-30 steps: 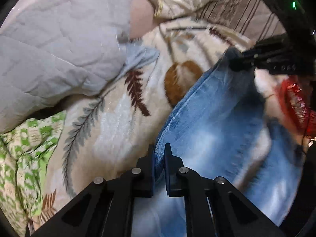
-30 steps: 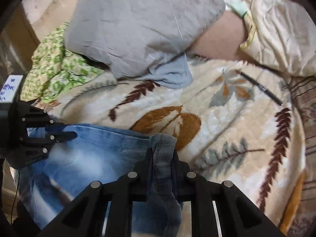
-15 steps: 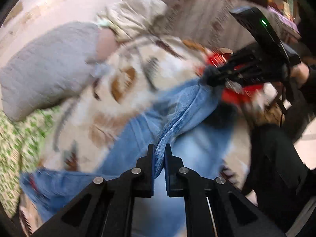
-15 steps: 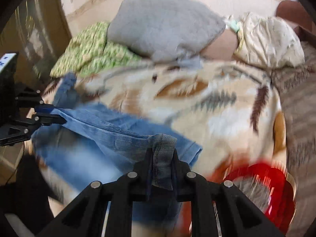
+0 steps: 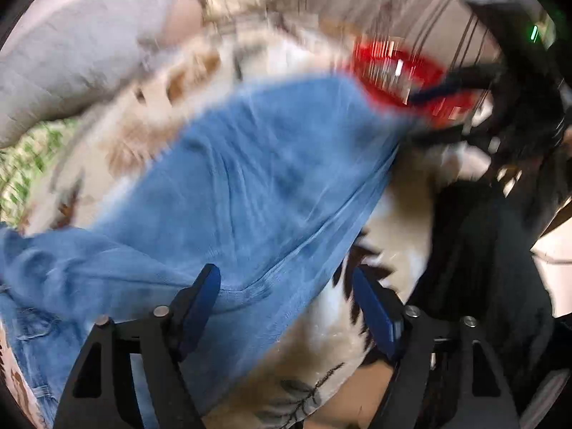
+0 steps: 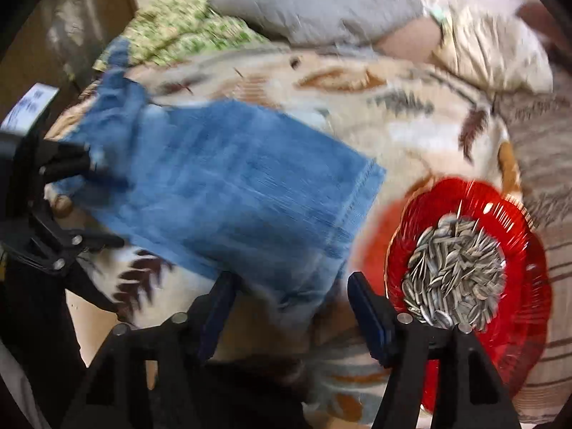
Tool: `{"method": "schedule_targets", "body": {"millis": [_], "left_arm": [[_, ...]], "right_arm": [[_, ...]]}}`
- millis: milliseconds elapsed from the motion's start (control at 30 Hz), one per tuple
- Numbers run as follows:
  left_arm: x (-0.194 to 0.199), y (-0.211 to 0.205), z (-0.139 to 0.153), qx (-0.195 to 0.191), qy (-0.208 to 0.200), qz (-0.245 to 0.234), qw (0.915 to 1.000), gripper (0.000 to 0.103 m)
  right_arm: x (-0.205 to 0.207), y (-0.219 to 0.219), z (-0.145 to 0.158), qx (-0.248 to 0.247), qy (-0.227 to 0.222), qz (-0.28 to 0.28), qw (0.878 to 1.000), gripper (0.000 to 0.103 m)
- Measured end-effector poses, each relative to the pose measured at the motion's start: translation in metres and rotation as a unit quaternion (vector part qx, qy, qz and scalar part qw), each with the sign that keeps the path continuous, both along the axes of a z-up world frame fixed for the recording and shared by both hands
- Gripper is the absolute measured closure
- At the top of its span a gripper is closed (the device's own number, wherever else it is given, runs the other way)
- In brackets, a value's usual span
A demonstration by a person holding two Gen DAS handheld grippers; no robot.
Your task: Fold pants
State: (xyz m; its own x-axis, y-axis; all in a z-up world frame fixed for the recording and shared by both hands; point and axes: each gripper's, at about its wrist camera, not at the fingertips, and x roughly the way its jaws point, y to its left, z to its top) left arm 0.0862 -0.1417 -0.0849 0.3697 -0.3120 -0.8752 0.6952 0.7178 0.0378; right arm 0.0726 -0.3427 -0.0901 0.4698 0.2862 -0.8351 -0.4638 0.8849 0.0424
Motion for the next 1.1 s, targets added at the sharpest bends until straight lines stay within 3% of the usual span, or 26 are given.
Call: {"method": "schedule_targets", "body": {"millis": [233, 400, 667, 900, 1100], "left_arm": [[0.013, 0.072, 0.068, -0.009, -0.06, 0.09, 0.9941, 0.026], [0.038, 0.15, 0.097, -0.013, -0.069, 0.195, 0.9783, 0.026], [0.098, 0.236, 0.094, 0.023, -0.037, 0.276, 0.9602, 0.024], [0.155, 0.258, 0.075, 0.033, -0.018, 0.301, 0.953, 0.017], [0.226, 0.256, 0.048, 0.004, 0.028, 0.307, 0.9514, 0.017]], "right_arm": [[-0.013, 0.026, 0.044, 0.049, -0.048, 0.025, 0.997, 0.031], [-0.001, 0.075, 0.057, 0.07, -0.062, 0.064, 0.994, 0.031], [0.033, 0.165, 0.066, 0.09, -0.051, 0.112, 0.988, 0.031], [0.076, 0.221, 0.058, 0.095, -0.023, 0.094, 0.991, 0.031], [0.127, 0.259, 0.042, 0.119, 0.018, 0.062, 0.991, 0.03]]}}
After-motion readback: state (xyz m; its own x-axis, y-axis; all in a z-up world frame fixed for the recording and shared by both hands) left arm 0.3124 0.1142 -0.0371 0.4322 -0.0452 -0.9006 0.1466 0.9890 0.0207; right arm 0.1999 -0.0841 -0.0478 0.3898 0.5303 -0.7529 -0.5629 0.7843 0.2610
